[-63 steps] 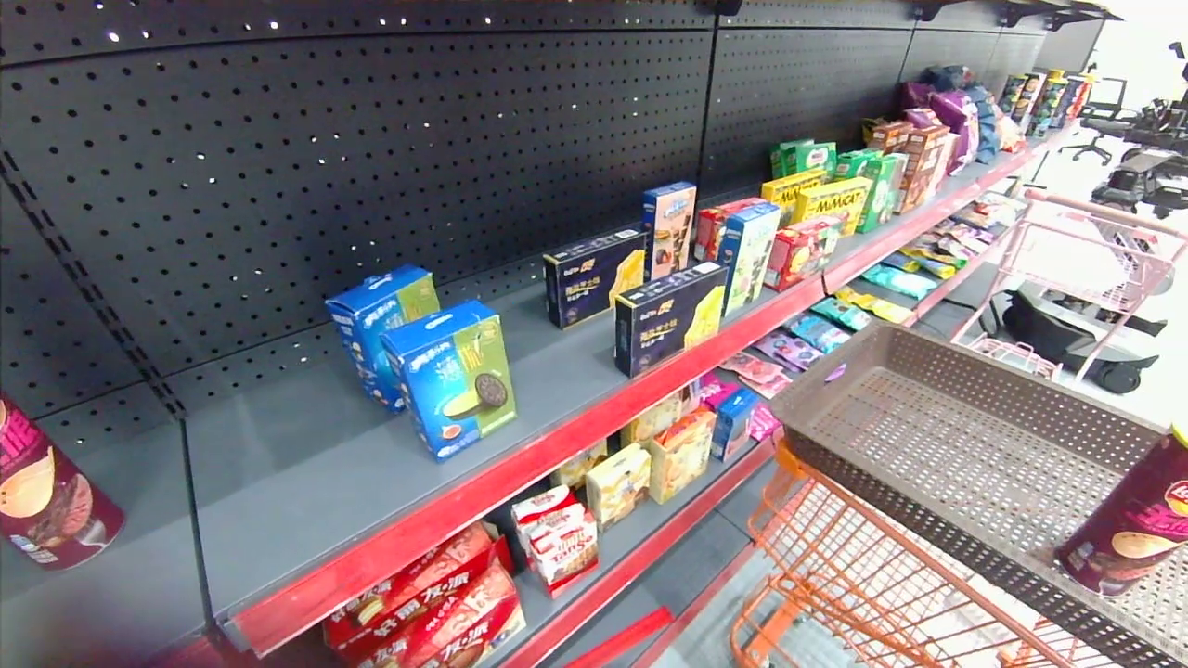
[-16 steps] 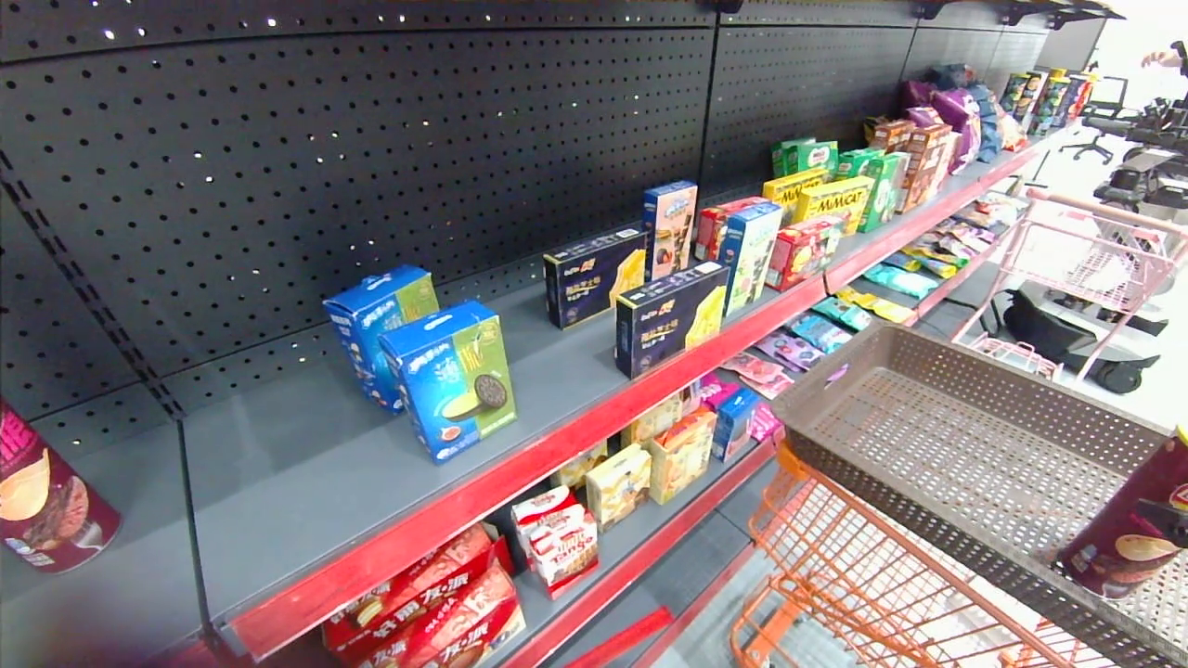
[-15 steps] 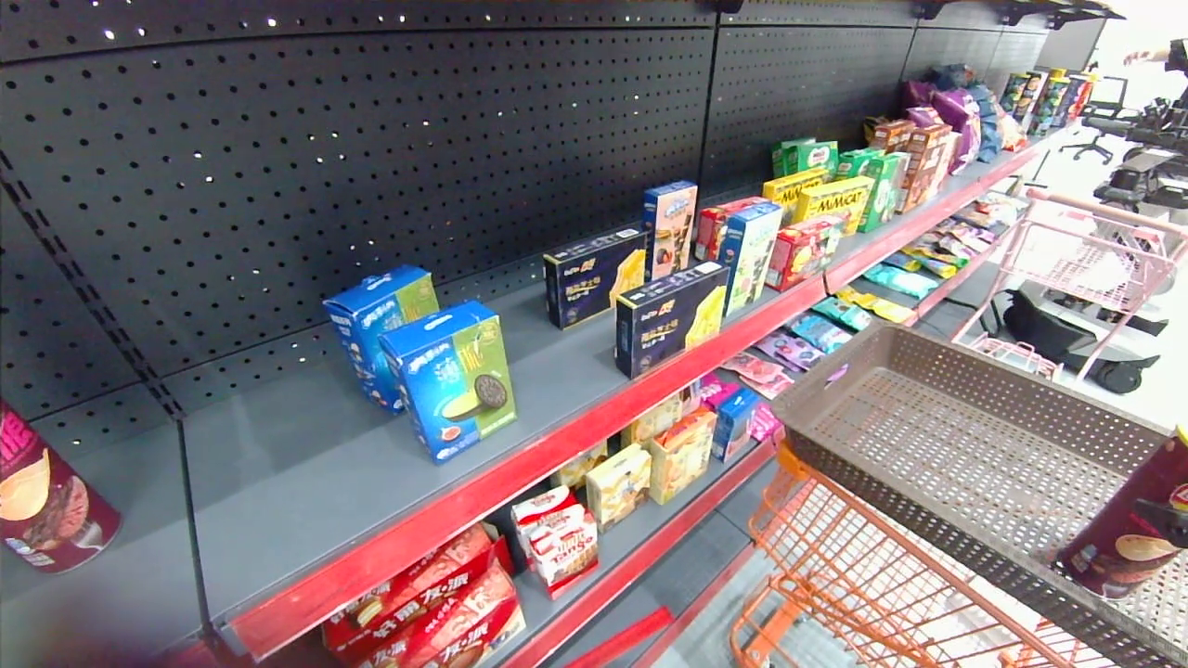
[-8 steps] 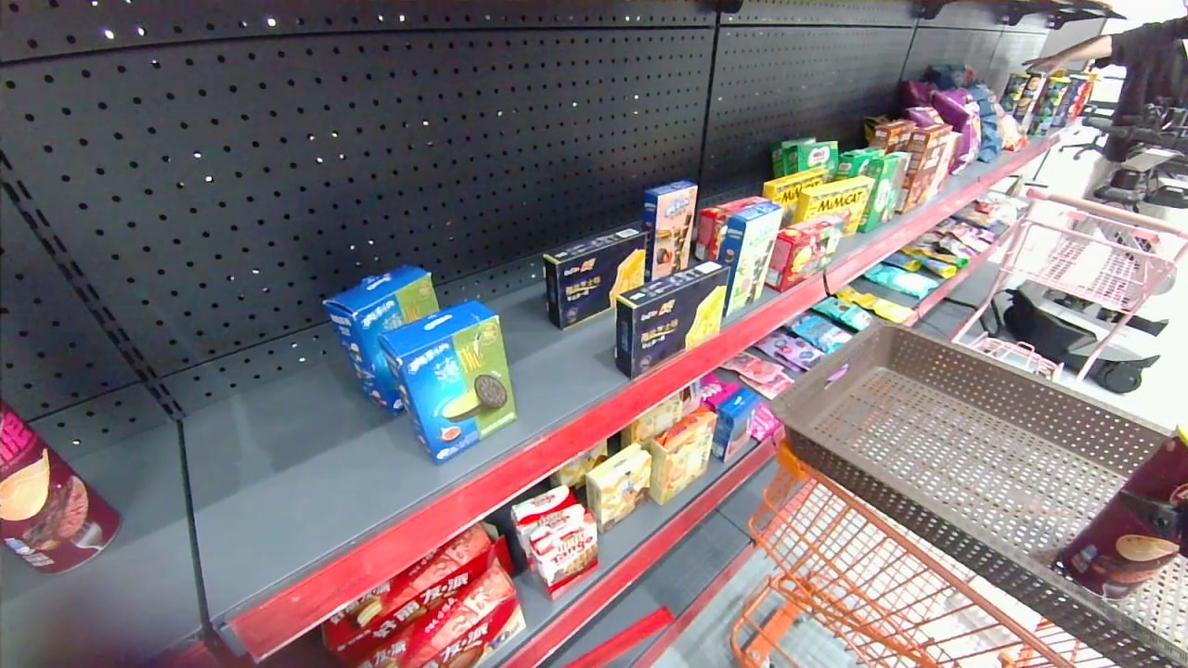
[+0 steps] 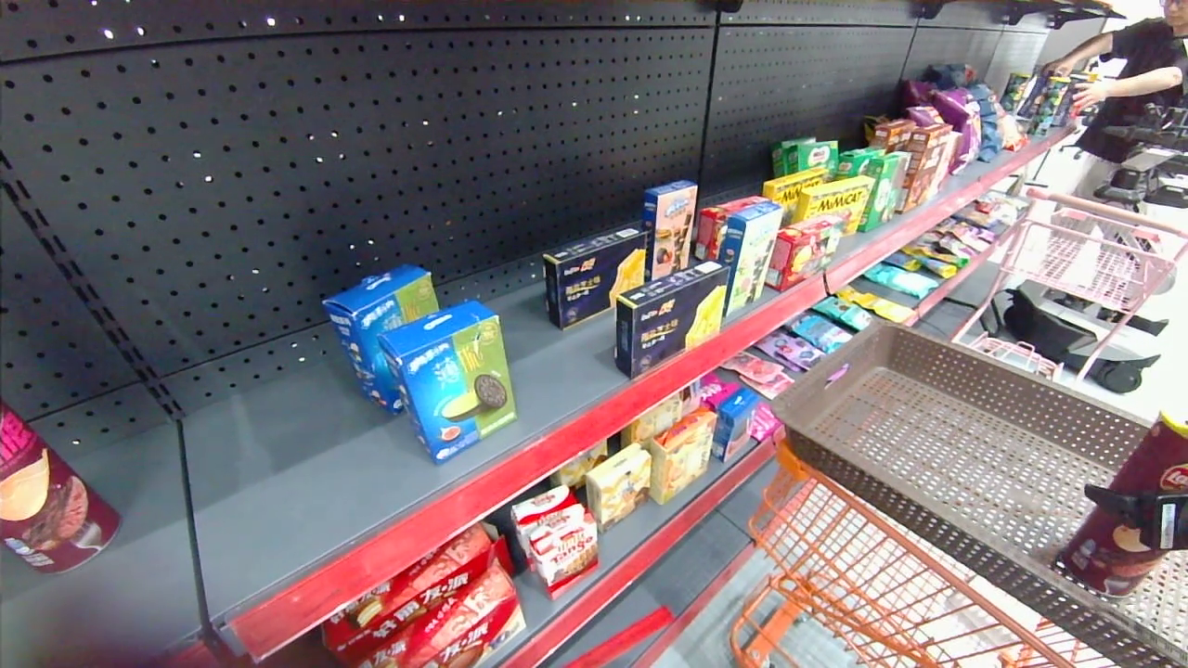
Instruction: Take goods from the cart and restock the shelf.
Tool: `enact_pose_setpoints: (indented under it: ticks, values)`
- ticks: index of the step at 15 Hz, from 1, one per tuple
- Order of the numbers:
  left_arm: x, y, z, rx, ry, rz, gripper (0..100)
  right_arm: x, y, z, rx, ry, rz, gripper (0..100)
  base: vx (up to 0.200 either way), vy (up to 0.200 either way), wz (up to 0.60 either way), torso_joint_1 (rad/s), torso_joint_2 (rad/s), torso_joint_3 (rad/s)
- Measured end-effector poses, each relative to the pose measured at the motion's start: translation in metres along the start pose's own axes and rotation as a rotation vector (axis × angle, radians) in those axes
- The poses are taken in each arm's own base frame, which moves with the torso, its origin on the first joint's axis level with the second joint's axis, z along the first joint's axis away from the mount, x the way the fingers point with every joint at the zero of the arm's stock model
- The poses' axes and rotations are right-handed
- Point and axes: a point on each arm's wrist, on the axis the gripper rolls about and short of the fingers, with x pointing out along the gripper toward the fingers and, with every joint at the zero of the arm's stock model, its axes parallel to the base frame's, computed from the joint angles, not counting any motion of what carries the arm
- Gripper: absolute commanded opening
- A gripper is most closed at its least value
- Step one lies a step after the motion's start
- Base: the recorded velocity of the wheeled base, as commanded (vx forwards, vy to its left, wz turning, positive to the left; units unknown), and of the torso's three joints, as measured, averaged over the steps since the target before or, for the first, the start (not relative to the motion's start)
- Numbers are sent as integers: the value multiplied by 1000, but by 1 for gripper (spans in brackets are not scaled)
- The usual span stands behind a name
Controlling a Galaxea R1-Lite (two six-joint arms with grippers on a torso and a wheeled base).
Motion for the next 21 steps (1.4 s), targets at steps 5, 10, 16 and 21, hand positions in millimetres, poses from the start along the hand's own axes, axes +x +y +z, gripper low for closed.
enact_pose_setpoints:
  ticks: [5, 10, 16, 21]
  values:
    - [0, 0, 0, 0, 0, 0, 100, -2, -13, -6, -19, -24, -47, 0, 0, 0, 0, 0, 0, 0]
    - [0, 0, 0, 0, 0, 0, 100, -17, -19, 2, -27, -81, -74, 0, 0, 0, 0, 0, 0, 0]
    - [0, 0, 0, 0, 0, 0, 100, -87, 6, 33, -31, -160, -106, 0, 0, 0, 0, 0, 0, 0]
    - [0, 0, 0, 0, 0, 0, 100, -148, 65, 59, -88, -225, -256, 0, 0, 0, 0, 0, 0, 0]
